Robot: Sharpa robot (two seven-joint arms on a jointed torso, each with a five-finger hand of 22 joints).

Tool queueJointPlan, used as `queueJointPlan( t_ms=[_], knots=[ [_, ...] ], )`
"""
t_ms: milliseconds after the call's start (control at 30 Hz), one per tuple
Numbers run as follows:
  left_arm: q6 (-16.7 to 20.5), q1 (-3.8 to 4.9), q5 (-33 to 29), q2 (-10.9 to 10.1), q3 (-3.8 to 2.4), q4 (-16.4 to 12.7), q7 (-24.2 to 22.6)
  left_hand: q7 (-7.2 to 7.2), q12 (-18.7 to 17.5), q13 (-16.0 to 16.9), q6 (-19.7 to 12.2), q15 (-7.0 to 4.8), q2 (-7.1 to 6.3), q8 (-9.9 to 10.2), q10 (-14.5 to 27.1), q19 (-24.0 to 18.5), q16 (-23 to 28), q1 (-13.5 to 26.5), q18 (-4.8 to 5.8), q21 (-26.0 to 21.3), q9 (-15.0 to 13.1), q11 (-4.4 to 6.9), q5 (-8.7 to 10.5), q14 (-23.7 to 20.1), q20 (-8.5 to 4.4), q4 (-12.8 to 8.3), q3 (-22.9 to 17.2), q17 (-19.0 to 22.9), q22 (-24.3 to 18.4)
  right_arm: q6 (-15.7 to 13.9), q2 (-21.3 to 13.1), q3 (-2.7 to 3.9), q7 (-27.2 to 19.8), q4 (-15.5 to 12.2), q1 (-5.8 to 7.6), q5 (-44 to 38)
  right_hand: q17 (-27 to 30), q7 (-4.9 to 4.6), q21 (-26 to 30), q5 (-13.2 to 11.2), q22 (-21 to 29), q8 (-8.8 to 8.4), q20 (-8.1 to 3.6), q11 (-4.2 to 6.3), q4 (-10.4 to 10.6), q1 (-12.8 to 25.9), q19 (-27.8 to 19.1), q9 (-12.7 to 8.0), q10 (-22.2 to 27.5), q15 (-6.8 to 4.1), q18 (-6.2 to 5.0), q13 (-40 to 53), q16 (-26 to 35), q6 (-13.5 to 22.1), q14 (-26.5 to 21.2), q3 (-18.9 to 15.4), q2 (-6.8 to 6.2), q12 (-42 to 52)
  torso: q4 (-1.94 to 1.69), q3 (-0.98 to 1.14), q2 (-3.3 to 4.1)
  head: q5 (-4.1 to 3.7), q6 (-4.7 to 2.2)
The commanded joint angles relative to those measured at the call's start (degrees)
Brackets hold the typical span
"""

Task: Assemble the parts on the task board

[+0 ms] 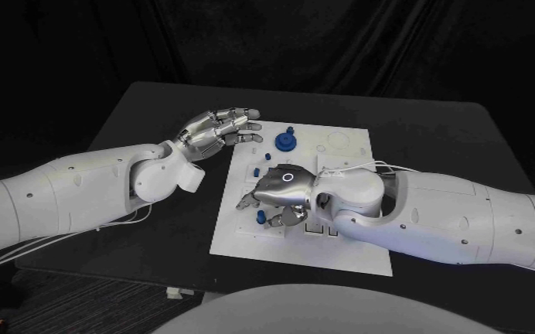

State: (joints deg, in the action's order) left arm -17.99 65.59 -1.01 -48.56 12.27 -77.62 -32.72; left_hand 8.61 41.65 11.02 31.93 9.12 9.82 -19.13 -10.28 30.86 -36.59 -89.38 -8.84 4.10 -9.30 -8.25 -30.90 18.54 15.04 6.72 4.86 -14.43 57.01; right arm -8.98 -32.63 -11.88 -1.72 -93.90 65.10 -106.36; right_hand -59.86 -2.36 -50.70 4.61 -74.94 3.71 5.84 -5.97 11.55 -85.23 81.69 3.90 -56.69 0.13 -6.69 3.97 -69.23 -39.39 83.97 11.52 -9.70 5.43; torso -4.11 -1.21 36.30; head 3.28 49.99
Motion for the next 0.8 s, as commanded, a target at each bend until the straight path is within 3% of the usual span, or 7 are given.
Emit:
queueJointPlan(
  t_ms=[33, 233, 433, 567, 667, 733, 800],
  knots=[
    [-0.8, -0.09, -0.4, 0.1, -0.06, 0.0, -0.5, 0.12, 0.3, -0.1, -0.4, -0.07, -0.07, -0.3, 0.4, -0.5, -0.3, 0.4, -0.78, -0.2, 0.1, 0.11, 0.04, -0.4, -0.05, 0.0, -0.4, 0.1, 0.1, -3.1, -0.3, 0.01, -0.8, -0.1, -0.13, -0.3, 0.1, -0.07, 0.4, -0.5, -6.5, -0.04, 0.45, -0.23, 0.4, 0.7, -0.2, -0.1, 1.2, 0.63, 0.33, -0.1, 0.1, 0.1, 0.1, -0.8, -0.12, 0.2, -0.01, 0.00, 0.01, -0.01, 0.01],
    [-0.8, -0.10, -0.4, 0.0, -0.06, 0.0, -0.4, 0.12, 0.3, -0.1, -0.4, -0.07, -0.07, -0.3, 0.4, -0.5, -0.3, 0.4, -0.78, -0.2, 0.1, 0.11, 0.04, -0.4, -0.05, 0.0, -0.4, 0.1, 0.1, -8.3, -2.7, 0.02, -1.9, -1.7, 0.19, 1.0, 0.4, -0.28, 1.3, -0.7, -6.3, 0.25, 0.69, -0.79, 2.4, 0.6, -0.4, -0.1, 4.8, 0.87, 0.20, -0.3, 0.2, -0.8, -0.1, -2.3, -0.95, -0.1, 0.00, 0.00, -0.02, -0.09, 0.01],
    [-0.7, -0.11, -0.4, -0.2, -0.06, -0.1, -0.4, 0.12, 0.3, -0.1, -0.4, -0.07, -0.07, -0.3, 0.4, -0.5, -0.3, 0.4, -0.78, -0.2, 0.1, 0.11, 0.04, -0.4, -0.05, 0.0, -0.4, 0.1, 0.1, -16.2, -7.4, 0.02, -3.5, -5.6, 3.35, 9.5, -0.5, -0.78, 0.9, -1.0, -6.4, 0.76, 0.88, -1.00, 5.4, 4.5, -0.4, 0.0, 6.5, 1.08, 0.26, -0.2, -0.6, -3.1, 0.1, -5.1, -2.61, 1.0, 0.01, 0.02, 0.02, -0.10, 0.01],
    [-0.6, -0.11, -0.4, -0.4, -0.06, -0.1, -0.5, 0.11, 0.3, -0.1, -0.5, -0.09, -0.07, -0.3, 0.5, -0.5, -0.3, 0.6, -0.78, -0.2, 0.1, 0.11, 0.04, -0.5, -0.06, -0.1, -0.5, 0.1, 0.1, -21.1, -12.1, 0.02, -5.3, -8.9, 7.12, 19.7, -2.3, -3.13, -0.1, 1.1, -6.6, 1.54, 1.33, -1.20, 5.2, 7.8, -0.1, 0.3, 5.3, 1.67, 0.44, 0.2, -2.2, -6.3, 0.4, -6.0, 0.08, 3.5, 0.03, 0.01, 0.01, -0.25, 0.01],
    [-0.4, -0.11, -0.4, -0.5, -0.06, -0.2, -0.6, 0.11, 0.3, -0.1, -0.5, -0.09, -0.07, -0.3, 0.5, -0.5, -0.3, 0.6, -0.78, -0.2, 0.1, 0.11, 0.04, -0.5, -0.06, -0.1, -0.5, 0.1, 0.1, -23.2, -15.7, 0.02, -6.0, -10.8, 9.07, 23.9, -4.4, -4.98, -2.8, 0.6, -7.2, 3.10, 0.74, 0.42, 4.7, 9.7, 0.5, 0.9, 0.3, 0.52, 0.62, 1.5, -4.0, -9.8, 1.0, -6.1, 2.35, 8.3, 0.03, 0.00, -0.04, -0.45, 0.01],
    [-0.3, -0.12, -0.4, -0.5, -0.06, -0.2, -0.8, 0.16, 0.3, -0.2, -0.5, -0.11, -0.18, -0.4, 0.6, -0.6, -0.3, 0.9, -0.77, -0.2, 0.1, -0.01, 0.15, -0.6, -0.05, -0.1, -0.6, 0.1, 0.1, -24.4, -18.4, 0.02, -5.9, -12.0, 9.95, 27.1, -6.5, -5.54, -5.5, 0.7, -7.7, 4.43, -0.36, 1.77, 4.6, 10.7, 1.3, 1.5, -2.8, -0.62, 1.00, 3.2, -5.6, -13.0, 1.7, -6.7, 3.40, 12.3, 0.02, 0.00, -0.03, -0.43, 0.01],
    [-0.1, -0.12, -0.4, -0.6, -0.06, -0.2, -1.0, 0.23, 0.4, -0.2, -0.5, -0.14, -0.22, -0.5, 0.6, -0.7, -0.2, 1.3, -0.77, -0.2, 0.2, -0.13, 0.35, -0.8, -0.06, 0.0, -0.7, 0.2, 0.1, -24.2, -20.2, 0.01, -5.3, -12.5, 10.41, 29.3, -6.7, -5.53, -5.8, 0.8, -7.7, 4.90, -0.62, 2.08, 4.5, 10.7, 1.3, 1.8, -3.6, -0.87, 1.05, 3.9, -5.8, -14.2, 1.7, -6.8, 3.64, 13.7, 0.02, 0.01, -0.01, -0.46, 0.01]
  ],
)
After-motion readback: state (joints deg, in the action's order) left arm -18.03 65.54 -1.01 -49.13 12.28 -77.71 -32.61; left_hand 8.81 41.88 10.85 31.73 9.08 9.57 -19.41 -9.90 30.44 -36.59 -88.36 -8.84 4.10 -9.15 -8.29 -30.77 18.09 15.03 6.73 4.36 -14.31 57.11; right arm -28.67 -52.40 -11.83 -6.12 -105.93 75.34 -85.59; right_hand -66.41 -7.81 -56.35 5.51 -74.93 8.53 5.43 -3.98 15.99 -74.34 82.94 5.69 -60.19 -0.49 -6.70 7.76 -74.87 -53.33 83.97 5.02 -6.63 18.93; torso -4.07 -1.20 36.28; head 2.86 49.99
